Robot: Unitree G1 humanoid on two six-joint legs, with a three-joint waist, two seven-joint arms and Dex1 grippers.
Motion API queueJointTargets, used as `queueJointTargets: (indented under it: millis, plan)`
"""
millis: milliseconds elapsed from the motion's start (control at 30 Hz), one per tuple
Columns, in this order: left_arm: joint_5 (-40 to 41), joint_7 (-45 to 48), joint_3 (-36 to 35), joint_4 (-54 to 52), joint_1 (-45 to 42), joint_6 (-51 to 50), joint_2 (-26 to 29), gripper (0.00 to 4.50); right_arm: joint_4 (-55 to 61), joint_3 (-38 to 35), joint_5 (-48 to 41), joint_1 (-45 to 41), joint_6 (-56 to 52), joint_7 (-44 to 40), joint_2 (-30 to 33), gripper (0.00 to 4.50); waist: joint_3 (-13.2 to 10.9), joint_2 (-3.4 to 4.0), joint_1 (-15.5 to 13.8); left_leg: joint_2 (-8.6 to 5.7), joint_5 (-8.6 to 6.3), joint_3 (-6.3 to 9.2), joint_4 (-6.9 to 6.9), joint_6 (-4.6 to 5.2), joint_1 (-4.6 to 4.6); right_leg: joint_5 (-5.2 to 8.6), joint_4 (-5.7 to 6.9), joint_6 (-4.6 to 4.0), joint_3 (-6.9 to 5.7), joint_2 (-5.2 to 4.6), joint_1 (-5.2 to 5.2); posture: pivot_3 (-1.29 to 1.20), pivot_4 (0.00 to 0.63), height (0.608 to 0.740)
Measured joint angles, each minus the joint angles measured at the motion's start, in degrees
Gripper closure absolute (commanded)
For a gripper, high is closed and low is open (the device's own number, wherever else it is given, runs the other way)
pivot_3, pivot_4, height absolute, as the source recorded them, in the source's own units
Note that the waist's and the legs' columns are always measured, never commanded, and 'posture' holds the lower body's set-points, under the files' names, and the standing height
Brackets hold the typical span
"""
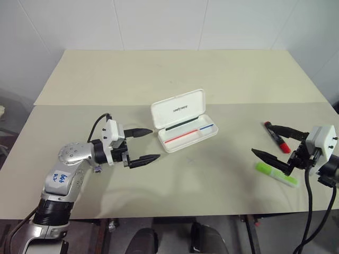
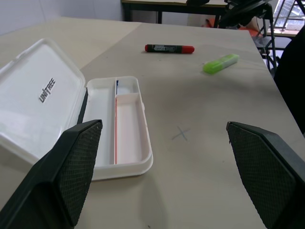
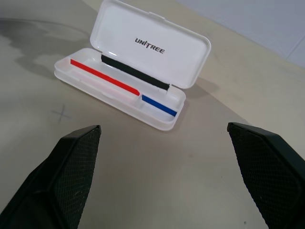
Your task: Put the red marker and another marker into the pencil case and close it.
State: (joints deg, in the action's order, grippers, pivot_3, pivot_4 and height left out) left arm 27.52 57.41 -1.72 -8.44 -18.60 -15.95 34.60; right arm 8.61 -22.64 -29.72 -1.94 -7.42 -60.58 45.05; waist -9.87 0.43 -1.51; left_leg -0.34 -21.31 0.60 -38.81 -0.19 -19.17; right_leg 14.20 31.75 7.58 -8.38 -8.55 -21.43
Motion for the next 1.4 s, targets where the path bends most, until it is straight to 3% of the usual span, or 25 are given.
queueJointTargets:
  millis: [400, 633, 1033, 1400]
  plan:
    - [-0.99, -0.09, -0.17, 0.73, -0.29, 0.81, 0.19, 0.03, 2.77, 4.57, -0.63, -2.67, -1.79, 1.08, -1.68, 0.0, 0.0, 0.0, -0.05, -0.01, -0.01, -0.05, -0.02, -0.02, 0.0, 0.0, 0.0, 0.0, 0.05, 0.01, -0.02, 0.0, 0.15, 0.74]
    - [-4.72, -0.95, 1.54, 5.89, -2.8, 3.46, -1.38, 2.4, 2.5, 8.78, -0.45, -6.19, -1.48, 1.48, -4.48, 0.0, 0.0, -0.01, -0.07, 0.0, -0.01, -0.09, -0.05, -0.02, -0.02, -0.02, 0.02, -0.03, 0.06, 0.04, -0.06, 0.0, 0.15, 0.74]
    - [-16.8, -3.04, 16.17, 14.36, -11.92, 3.84, -10.31, 2.4, 2.5, 11.27, -0.48, -9.89, -0.85, 1.25, -5.62, 0.0, -0.01, -0.15, -0.21, -0.02, -0.02, -0.23, -0.14, 0.0, -0.05, -0.03, 0.01, -0.01, 0.08, 0.05, -0.06, 0.0, 0.15, 0.74]
    - [-22.35, -5.73, 18.41, 16.23, -14.19, 0.98, -11.79, 2.4, 4.49, 11.39, -0.59, -8.47, -0.3, 1.4, -6.05, 0.0, 0.0, -0.16, -0.18, 0.01, -0.02, -0.25, -0.19, 0.0, -0.02, -0.04, 0.07, -0.01, 0.15, 0.06, -0.06, 0.0, 0.15, 0.74]
